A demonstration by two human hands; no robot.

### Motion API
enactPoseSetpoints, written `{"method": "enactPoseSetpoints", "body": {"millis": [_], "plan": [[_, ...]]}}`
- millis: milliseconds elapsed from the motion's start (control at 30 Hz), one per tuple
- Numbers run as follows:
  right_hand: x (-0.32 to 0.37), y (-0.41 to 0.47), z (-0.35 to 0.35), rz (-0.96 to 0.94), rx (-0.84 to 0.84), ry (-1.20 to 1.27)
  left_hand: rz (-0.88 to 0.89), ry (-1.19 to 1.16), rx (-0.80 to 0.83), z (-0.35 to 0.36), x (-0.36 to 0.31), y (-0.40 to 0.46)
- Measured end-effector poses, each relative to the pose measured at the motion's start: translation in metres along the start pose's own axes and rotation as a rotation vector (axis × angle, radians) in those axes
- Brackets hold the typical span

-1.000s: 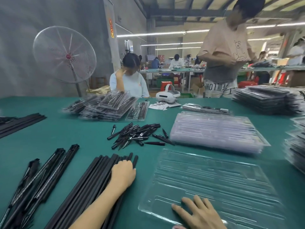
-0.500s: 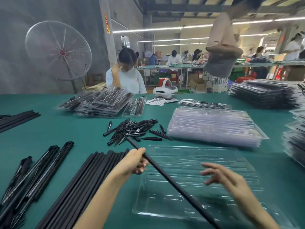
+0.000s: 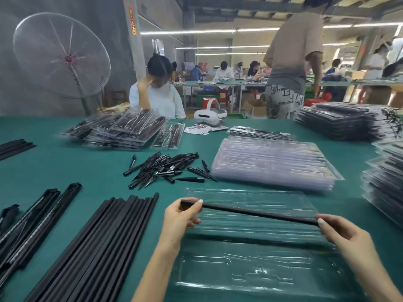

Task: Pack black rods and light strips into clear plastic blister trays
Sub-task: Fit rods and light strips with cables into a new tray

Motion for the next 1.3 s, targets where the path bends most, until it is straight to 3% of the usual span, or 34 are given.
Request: {"method": "enactPoseSetpoints", "body": {"millis": [133,233,367,533,633,767,1133,1233,1300], "plan": [[-0.002,0.000,0.000,-0.018,-0.035,-0.238,0.228,0.523,-0.130,-0.016,0.010,0.000],[0.000,-0.004,0.005,-0.034,-0.024,-0.320,0.339,0.784,-0.074,-0.015,0.016,-0.003],[0.002,-0.010,0.014,-0.152,0.045,-0.455,0.378,0.817,0.046,-0.011,0.020,-0.005],[0.001,-0.011,0.014,-0.211,0.090,-0.626,0.383,0.803,0.032,-0.018,0.019,-0.007],[0.000,-0.012,0.013,-0.201,0.058,-0.646,0.401,0.874,-0.055,-0.018,0.017,-0.012],[-0.002,-0.011,0.012,-0.159,0.027,-0.651,0.445,1.148,-0.234,-0.022,0.013,-0.015],[0.000,-0.014,0.018,-0.168,0.027,-0.662,0.371,1.285,-0.156,-0.017,0.019,-0.013],[0.002,-0.013,0.019,-0.145,-0.004,-0.656,0.304,1.027,-0.118,-0.023,0.007,-0.006],[0.003,-0.013,0.021,-0.141,-0.025,-0.664,0.272,0.810,-0.188,-0.034,-0.009,0.015]]}}
Point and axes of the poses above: each hand's wrist, its own y-axis towards the middle knuckle, its own z-axis out of the palm, x = y × z, the point moved 1 cm from there along y, towards the middle knuckle
